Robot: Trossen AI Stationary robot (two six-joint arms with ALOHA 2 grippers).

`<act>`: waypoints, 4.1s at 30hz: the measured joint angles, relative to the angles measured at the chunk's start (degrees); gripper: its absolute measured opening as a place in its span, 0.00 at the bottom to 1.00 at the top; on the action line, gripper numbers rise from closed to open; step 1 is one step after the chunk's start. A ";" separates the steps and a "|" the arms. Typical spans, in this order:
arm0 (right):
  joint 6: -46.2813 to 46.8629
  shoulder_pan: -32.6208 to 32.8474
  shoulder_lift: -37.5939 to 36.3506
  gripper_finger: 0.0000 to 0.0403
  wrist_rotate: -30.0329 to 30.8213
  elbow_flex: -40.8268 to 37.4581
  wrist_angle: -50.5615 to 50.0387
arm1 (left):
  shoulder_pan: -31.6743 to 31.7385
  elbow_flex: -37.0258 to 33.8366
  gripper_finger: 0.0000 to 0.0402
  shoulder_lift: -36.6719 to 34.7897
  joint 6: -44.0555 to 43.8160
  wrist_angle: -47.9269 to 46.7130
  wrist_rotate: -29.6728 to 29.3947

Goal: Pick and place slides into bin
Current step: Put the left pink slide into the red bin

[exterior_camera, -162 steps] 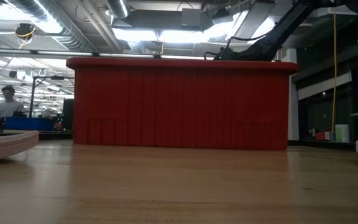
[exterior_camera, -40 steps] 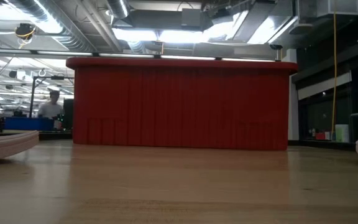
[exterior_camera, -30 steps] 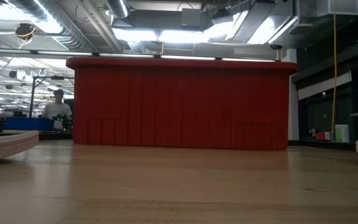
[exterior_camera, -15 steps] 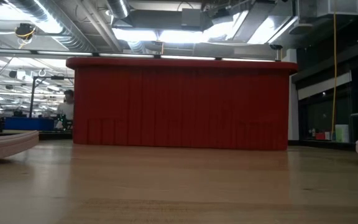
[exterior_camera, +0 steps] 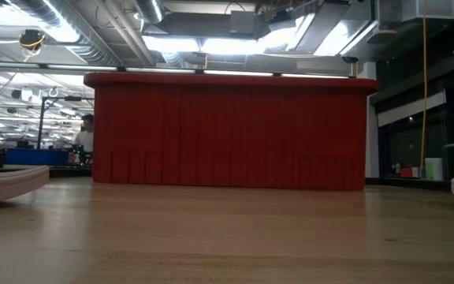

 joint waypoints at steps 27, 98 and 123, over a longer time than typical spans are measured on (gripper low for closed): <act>-0.43 -0.11 0.00 0.04 0.15 0.00 -0.07 | -4.04 0.00 0.32 15.14 8.91 -9.42 11.72; -3.05 -0.29 0.00 0.04 0.22 -0.02 0.04 | -6.73 16.32 0.01 26.79 -21.18 -30.91 -12.90; -8.03 -0.29 0.02 0.02 0.23 -0.02 2.86 | 8.94 40.09 0.01 26.18 2.17 -30.95 -46.64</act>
